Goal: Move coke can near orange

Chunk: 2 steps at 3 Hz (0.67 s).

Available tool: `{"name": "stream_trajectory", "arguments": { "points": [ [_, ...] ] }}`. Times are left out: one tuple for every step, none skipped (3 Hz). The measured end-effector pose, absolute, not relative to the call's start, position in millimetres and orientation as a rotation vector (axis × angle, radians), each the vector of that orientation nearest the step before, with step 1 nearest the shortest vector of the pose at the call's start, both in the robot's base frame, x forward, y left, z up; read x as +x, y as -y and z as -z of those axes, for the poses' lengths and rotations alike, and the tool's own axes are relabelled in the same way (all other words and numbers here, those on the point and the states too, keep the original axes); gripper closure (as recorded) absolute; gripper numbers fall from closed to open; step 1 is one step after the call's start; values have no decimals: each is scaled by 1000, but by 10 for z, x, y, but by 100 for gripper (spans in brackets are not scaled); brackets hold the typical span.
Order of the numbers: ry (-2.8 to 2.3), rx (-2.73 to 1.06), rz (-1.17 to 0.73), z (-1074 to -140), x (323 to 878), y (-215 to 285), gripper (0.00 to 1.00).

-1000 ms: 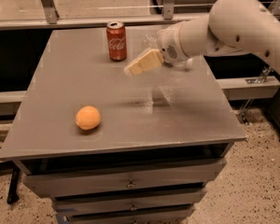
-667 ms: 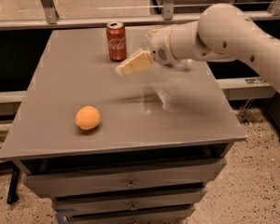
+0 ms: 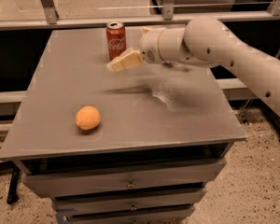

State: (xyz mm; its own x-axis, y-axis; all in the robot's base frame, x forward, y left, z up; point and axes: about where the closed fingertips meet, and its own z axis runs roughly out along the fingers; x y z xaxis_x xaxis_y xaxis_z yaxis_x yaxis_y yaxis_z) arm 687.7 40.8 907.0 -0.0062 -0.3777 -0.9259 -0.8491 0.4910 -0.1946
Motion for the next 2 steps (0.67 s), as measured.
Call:
{"name": "stream_trajectory", "arguments": {
  "points": [
    [-1571,-1077,-498,-9023,7157,-470,0],
    [-1551,-1064,-488,-9016,7419,-508,0]
  ]
}}
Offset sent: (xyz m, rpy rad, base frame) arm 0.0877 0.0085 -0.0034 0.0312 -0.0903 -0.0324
